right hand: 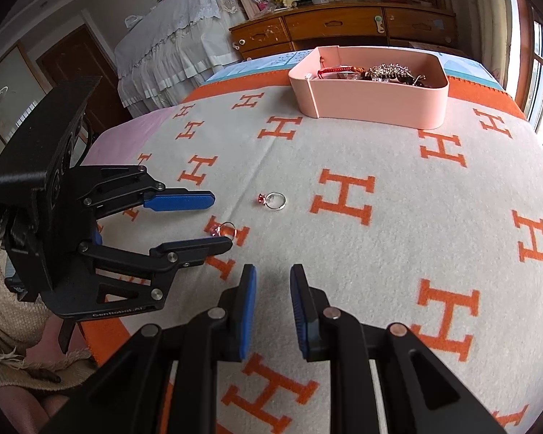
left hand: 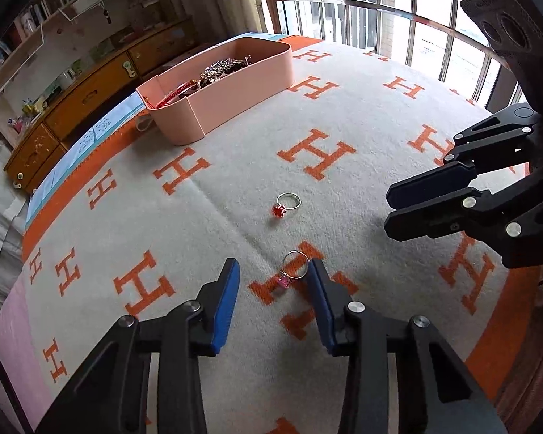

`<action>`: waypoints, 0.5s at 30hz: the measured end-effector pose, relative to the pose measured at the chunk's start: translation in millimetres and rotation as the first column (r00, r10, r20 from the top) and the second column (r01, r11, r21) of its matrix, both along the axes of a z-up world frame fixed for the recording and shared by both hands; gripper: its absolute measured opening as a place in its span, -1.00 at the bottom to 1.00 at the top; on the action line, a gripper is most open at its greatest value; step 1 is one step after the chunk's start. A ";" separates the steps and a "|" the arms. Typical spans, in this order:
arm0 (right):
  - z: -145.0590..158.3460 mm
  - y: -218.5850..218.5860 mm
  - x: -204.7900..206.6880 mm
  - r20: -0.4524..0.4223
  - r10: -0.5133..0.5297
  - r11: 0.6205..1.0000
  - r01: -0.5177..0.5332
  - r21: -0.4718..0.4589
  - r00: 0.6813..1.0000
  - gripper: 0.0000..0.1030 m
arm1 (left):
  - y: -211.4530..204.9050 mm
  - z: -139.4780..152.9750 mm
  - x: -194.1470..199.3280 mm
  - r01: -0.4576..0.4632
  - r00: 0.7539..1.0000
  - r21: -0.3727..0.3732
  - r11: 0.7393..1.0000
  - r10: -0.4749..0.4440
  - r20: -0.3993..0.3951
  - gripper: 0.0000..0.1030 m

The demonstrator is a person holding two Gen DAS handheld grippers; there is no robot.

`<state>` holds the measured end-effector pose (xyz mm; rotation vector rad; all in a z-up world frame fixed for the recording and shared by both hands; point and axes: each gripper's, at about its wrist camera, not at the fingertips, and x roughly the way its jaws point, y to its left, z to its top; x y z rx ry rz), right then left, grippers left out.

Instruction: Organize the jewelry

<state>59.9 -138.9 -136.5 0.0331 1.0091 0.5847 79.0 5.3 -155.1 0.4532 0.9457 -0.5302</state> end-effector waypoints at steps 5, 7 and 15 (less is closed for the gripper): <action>-3.3 1.0 2.9 -0.012 -0.004 1.000 0.004 -0.001 1.000 -0.62 | 7.1 -1.7 4.6 -0.032 0.999 -0.065 0.997 0.030 -0.031 -0.36; -4.5 3.2 3.7 -0.016 -0.001 1.000 0.001 -0.002 1.000 -0.62 | 8.4 -2.7 5.4 -0.044 0.998 -0.088 0.995 0.040 -0.038 -0.48; -6.4 12.6 4.1 -0.014 0.015 1.000 -0.015 -0.019 1.000 -0.62 | 6.6 -3.4 5.4 -0.065 0.997 -0.125 0.990 0.060 -0.043 -0.83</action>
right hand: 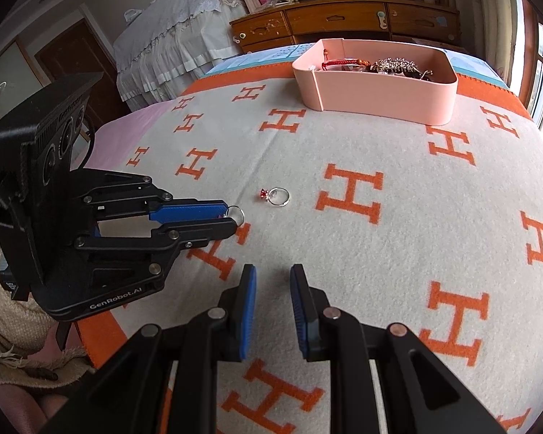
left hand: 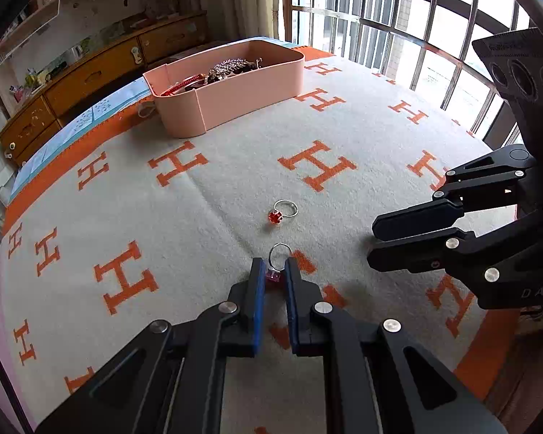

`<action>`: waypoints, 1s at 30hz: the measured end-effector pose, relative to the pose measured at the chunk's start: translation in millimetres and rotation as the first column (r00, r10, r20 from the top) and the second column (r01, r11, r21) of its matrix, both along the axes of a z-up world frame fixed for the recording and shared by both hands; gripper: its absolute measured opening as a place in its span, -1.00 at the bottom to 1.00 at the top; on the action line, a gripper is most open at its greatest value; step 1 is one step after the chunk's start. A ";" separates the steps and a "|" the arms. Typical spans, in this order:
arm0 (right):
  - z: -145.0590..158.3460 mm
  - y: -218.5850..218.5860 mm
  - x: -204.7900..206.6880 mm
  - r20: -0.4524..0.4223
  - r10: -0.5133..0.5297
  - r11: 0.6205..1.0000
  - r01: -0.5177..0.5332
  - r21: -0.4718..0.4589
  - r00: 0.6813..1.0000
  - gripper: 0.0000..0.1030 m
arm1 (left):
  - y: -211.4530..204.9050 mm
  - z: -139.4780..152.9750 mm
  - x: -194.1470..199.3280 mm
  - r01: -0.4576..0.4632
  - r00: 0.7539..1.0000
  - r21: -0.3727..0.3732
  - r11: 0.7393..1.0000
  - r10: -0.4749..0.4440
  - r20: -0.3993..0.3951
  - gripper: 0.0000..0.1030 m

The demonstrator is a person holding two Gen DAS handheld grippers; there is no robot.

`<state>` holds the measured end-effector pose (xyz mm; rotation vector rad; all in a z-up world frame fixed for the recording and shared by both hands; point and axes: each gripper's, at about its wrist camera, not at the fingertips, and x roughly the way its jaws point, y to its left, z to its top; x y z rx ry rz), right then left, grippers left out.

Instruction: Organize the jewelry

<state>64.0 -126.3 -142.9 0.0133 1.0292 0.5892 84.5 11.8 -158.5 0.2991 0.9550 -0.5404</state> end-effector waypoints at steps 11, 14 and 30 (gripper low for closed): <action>0.7 20.0 19.3 0.011 -0.008 0.998 0.009 -0.055 1.000 -0.62 | 40.4 4.1 1.0 -0.235 0.972 -0.177 0.956 0.228 -0.057 -0.88; 0.9 30.2 26.5 0.026 -0.007 0.996 0.009 -0.089 1.000 -0.62 | 54.7 5.0 -1.3 -0.285 0.958 -0.230 0.931 0.273 -0.084 -0.88; 0.3 67.4 43.3 0.119 -0.007 0.975 0.033 -0.218 0.993 -0.61 | 87.2 -4.6 -13.1 -0.339 0.940 -0.386 0.858 0.296 -0.168 -0.87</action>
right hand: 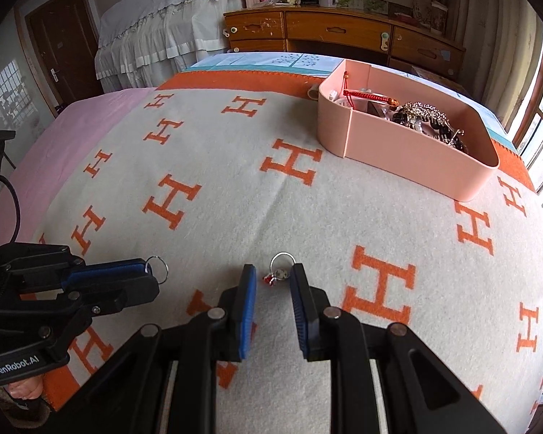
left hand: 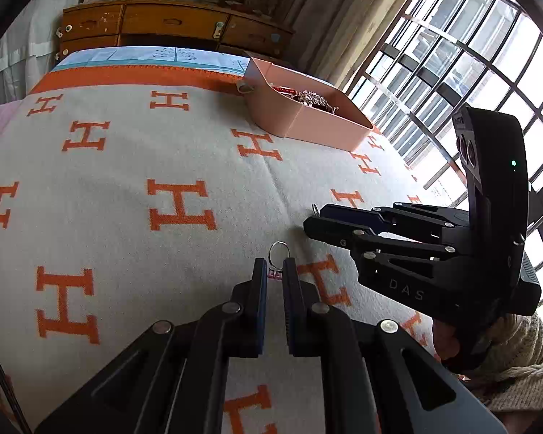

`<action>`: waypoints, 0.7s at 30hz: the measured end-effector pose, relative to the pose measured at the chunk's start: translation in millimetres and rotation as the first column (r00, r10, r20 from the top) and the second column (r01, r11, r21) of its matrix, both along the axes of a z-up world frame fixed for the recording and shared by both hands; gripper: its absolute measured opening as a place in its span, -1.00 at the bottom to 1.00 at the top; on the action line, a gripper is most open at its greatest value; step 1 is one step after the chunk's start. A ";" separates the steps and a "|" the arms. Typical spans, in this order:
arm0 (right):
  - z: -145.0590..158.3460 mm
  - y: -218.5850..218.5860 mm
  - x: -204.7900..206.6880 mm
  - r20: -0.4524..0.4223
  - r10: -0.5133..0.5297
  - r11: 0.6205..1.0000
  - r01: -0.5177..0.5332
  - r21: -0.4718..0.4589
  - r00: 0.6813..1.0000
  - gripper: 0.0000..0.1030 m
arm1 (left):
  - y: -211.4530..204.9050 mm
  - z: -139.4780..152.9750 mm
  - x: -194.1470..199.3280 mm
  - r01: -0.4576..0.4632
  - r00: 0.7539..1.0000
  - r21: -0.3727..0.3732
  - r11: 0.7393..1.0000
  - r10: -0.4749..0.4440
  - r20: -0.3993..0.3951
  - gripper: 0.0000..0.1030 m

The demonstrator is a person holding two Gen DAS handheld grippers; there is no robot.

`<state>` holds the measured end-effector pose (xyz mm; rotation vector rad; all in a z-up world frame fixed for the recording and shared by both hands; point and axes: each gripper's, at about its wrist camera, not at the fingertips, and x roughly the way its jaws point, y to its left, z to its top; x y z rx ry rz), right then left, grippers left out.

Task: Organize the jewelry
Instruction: 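Carry both rings to the pink tray with both tools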

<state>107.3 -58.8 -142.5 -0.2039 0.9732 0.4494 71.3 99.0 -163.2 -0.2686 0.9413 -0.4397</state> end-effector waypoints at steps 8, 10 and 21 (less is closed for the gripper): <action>-1.6 7.4 -7.3 0.061 0.005 0.999 -0.002 -0.052 0.998 -0.66 | 9.4 -3.9 -1.1 -0.016 1.000 -0.033 0.999 0.016 -0.011 -0.87; -1.5 6.5 -8.7 0.063 0.006 0.999 -0.003 -0.052 0.998 -0.85 | 8.9 -2.7 -1.8 -0.016 1.000 -0.034 0.999 0.016 -0.007 -0.87; 19.2 -9.0 -11.3 0.037 0.007 1.000 -0.008 0.030 0.999 -0.85 | -1.2 28.4 5.0 -0.003 1.000 -0.026 1.000 0.003 0.018 -0.87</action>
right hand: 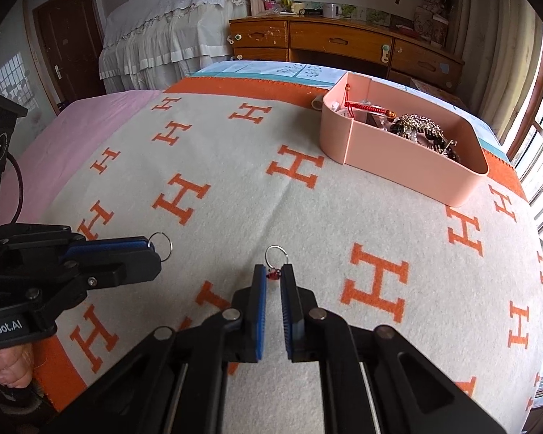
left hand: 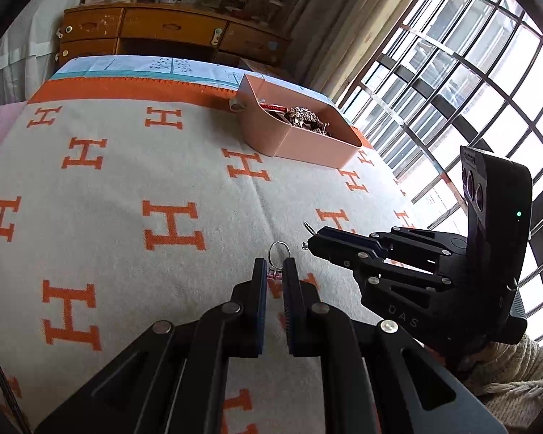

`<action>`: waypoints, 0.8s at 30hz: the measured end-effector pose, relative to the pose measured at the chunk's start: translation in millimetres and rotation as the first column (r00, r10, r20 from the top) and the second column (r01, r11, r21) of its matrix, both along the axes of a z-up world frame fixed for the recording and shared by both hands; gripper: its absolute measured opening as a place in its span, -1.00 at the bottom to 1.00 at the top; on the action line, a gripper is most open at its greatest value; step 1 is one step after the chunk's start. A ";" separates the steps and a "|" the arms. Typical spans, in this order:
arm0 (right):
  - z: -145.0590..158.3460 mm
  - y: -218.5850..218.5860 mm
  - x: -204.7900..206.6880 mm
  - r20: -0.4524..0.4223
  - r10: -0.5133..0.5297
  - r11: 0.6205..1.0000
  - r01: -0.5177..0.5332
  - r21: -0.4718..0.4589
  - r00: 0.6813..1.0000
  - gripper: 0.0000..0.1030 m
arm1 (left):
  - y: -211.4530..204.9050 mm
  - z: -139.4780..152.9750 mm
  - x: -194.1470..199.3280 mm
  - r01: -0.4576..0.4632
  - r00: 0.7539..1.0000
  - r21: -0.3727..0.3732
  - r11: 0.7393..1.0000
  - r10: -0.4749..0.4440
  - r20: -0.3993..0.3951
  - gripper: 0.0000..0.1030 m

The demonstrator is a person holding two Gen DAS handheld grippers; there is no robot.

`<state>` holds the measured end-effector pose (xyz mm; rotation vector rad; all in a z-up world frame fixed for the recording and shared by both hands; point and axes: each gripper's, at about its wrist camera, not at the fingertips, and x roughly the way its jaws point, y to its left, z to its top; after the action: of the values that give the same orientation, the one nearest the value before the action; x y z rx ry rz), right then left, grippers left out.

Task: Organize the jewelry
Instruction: 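Carry both rings to the pink tray with both tools, then lower the rings into the tray, open both tools and lift away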

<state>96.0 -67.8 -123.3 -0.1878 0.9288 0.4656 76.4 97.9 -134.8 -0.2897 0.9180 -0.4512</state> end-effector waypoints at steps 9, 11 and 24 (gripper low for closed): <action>73.6 -45.5 44.9 0.043 -0.068 0.987 0.061 0.149 0.997 -0.85 | -34.5 70.6 58.1 0.005 0.996 0.111 0.994 -0.015 0.087 -0.87; 86.8 -55.6 61.7 0.046 -0.090 0.978 0.080 0.191 0.995 -0.85 | -42.4 82.0 79.7 -0.005 0.995 0.125 0.992 -0.007 0.098 -0.87; 57.6 -61.2 150.9 -0.139 -0.091 0.942 0.130 0.311 0.986 -0.82 | -81.1 55.5 190.1 -0.045 0.999 0.173 0.984 0.050 -0.022 -0.58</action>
<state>246.9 -129.0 -65.7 0.1896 0.9650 0.5204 266.5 16.7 -79.3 -0.1598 0.9671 -0.3221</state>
